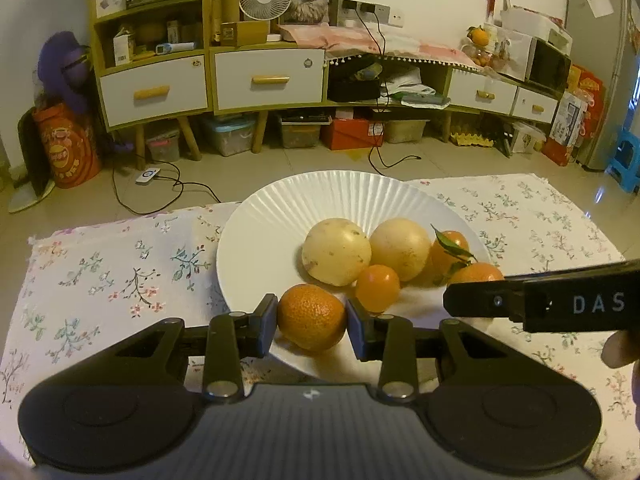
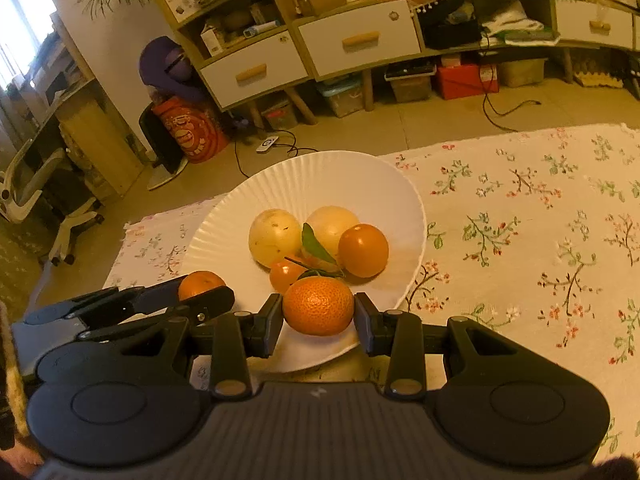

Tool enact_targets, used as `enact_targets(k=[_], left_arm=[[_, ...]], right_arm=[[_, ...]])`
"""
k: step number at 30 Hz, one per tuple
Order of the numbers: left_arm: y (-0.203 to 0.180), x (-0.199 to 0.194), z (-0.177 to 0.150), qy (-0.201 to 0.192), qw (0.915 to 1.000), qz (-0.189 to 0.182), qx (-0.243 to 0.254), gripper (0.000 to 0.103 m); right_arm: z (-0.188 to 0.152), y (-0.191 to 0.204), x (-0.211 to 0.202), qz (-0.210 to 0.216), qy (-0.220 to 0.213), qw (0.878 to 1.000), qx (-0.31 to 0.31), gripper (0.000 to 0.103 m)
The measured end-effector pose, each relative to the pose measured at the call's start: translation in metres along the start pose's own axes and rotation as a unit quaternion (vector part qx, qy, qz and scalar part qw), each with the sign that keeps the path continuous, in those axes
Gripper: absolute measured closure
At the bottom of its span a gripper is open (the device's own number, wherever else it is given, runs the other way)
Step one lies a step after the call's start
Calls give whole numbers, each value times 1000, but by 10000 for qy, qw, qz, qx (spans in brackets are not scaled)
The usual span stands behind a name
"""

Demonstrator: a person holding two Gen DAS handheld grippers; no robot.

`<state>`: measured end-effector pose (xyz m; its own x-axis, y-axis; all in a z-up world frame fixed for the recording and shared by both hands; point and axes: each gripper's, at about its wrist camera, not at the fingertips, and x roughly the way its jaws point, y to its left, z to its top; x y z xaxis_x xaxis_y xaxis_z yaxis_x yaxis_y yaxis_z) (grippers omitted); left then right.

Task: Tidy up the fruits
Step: 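Lower both tangerines onto the white plate and open both tools, then withdraw both tools from the plate toward the small citrus fruits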

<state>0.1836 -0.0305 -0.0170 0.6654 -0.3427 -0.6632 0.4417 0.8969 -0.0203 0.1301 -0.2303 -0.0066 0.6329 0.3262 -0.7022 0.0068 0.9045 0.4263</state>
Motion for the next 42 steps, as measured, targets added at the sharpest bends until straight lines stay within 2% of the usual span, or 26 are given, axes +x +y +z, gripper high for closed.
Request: enact_targets(k=[6,13,27,34,42], left_arm=[[-2,7,1,-39,9999,-34,87,75],[-4,11,1,-16,9999,-49,161,75],[-7,10,1,7,9996,6,278,71],[-7,0,0,-19,9997,-28,238,63],[-2,-19,-3,7,9999,-38,117,46]], right_arm=[[-3,10,2,-115,-102,9988,-474,68],[-2,4,9,-246,-36,9987,-437,68],[-2,4,6,-246,-66,9987,-449,66],[-1,2,-2,-234,-106,9987,-445,63],[-2,-1,-17,-163,-118,9987,-467,45]])
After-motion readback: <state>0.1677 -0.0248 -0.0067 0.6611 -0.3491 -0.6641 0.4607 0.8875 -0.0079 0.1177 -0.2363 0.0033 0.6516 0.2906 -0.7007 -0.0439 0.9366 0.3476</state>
